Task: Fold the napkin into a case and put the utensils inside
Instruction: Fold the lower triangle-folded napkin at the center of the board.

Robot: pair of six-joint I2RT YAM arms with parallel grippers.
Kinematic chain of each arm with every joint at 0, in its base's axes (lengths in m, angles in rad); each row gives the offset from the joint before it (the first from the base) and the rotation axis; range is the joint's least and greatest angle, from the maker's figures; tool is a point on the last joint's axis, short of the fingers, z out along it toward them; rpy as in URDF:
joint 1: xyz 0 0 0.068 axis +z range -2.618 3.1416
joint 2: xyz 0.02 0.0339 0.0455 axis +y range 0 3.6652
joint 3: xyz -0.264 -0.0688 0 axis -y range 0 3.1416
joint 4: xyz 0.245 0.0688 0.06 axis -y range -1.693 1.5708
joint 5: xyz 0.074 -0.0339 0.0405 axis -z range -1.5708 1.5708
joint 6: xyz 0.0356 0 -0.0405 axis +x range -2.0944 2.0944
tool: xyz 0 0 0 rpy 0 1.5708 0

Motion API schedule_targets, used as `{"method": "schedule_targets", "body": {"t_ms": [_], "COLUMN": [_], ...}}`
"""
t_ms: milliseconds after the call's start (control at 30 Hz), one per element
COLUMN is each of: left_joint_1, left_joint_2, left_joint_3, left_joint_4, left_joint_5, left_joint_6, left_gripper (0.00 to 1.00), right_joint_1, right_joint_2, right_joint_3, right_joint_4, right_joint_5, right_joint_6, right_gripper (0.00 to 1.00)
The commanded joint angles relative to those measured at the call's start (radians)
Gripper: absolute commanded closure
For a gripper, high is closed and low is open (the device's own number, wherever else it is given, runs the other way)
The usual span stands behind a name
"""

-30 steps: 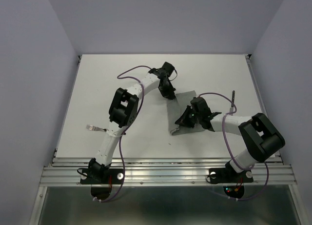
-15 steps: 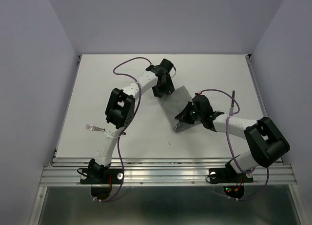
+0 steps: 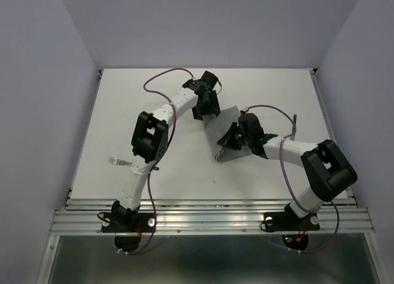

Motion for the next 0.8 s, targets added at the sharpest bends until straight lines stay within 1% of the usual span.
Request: {"method": "schedule_targets", "body": {"t_ms": [0, 67, 100, 300, 433, 633, 767], "left_joint_1": [0.014, 0.019, 0.022, 0.030, 0.069, 0.132, 0.137], "left_joint_2": [-0.126, -0.138, -0.161, -0.192, -0.230, -0.275, -0.284], "left_joint_3": [0.051, 0.042, 0.017, 0.011, -0.036, -0.040, -0.044], "left_joint_4": [-0.008, 0.009, 0.036, 0.044, 0.067, 0.032, 0.026], "left_joint_5": [0.040, 0.053, 0.098, 0.114, 0.135, 0.103, 0.091], "left_joint_6": [0.052, 0.058, 0.069, 0.092, 0.091, 0.113, 0.124], "left_gripper": [0.25, 0.25, 0.24, 0.25, 0.26, 0.27, 0.27], "right_joint_1": [-0.011, -0.022, -0.031, -0.040, -0.060, -0.100, -0.123], "right_joint_2": [0.018, 0.028, 0.054, 0.060, 0.037, -0.032, 0.000], "right_joint_3": [0.053, 0.061, 0.080, 0.093, 0.107, 0.133, 0.090], "right_joint_4": [0.024, 0.023, 0.023, 0.023, 0.023, -0.023, -0.032], "right_joint_5": [-0.021, -0.030, -0.056, -0.062, -0.064, -0.050, -0.061], "right_joint_6": [-0.041, -0.046, -0.057, -0.058, -0.068, -0.106, -0.111], "right_gripper": [0.99, 0.99, 0.99, 0.99, 0.99, 0.99, 0.99]}}
